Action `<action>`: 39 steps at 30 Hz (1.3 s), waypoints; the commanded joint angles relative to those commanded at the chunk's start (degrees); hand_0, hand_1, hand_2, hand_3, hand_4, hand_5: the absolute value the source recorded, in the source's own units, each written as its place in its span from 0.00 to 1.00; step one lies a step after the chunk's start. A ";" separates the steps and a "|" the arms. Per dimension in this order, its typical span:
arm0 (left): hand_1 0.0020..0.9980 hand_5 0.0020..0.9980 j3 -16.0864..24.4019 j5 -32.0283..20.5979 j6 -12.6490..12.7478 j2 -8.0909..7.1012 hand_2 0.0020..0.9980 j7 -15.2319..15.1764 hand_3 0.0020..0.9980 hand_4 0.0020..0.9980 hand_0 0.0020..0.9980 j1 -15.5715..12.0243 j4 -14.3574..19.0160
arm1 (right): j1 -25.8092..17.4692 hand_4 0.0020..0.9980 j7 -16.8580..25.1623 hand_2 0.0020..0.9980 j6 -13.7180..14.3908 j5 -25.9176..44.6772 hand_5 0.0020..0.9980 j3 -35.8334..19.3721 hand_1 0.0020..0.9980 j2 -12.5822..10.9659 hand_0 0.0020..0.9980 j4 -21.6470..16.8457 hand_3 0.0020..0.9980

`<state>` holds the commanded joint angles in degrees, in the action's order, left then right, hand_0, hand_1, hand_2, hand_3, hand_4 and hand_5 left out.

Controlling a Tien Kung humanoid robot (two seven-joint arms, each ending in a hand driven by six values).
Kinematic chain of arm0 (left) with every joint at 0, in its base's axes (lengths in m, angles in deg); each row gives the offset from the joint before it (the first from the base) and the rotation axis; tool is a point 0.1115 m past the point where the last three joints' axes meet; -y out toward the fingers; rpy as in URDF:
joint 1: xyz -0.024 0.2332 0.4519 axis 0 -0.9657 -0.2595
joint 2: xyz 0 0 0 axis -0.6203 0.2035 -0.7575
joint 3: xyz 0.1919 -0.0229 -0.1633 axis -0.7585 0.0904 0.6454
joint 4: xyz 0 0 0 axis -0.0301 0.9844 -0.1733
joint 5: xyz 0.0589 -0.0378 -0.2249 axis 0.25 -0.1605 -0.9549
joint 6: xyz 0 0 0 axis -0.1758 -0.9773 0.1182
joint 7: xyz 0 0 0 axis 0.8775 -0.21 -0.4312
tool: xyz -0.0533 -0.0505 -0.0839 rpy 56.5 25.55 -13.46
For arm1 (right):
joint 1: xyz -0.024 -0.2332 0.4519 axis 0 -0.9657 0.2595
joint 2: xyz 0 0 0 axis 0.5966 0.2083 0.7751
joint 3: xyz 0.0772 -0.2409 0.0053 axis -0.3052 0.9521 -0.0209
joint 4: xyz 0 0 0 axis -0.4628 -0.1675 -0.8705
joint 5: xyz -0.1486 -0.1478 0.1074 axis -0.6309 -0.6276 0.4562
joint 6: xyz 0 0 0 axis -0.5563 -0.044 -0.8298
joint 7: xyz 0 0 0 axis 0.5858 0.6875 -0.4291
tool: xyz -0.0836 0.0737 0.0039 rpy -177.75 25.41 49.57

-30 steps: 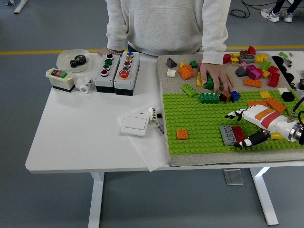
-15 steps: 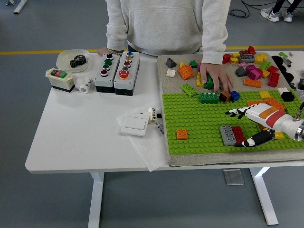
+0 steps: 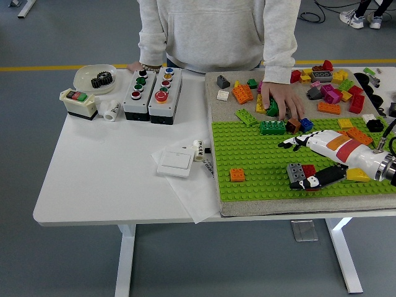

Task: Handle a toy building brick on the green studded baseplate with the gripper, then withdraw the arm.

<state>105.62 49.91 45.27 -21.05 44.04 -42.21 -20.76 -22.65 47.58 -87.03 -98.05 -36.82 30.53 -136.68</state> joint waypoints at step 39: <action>0.75 0.60 -0.05 0.42 -0.38 0.01 0.75 0.08 0.60 0.67 0.74 0.08 0.11 | -0.30 0.99 3.04 0.73 8.32 -10.00 0.72 3.67 0.71 0.59 0.75 6.46 0.76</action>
<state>105.57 50.33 44.89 -21.03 44.12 -42.13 -20.65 -22.95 50.62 -78.71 -108.05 -33.15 31.12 -130.22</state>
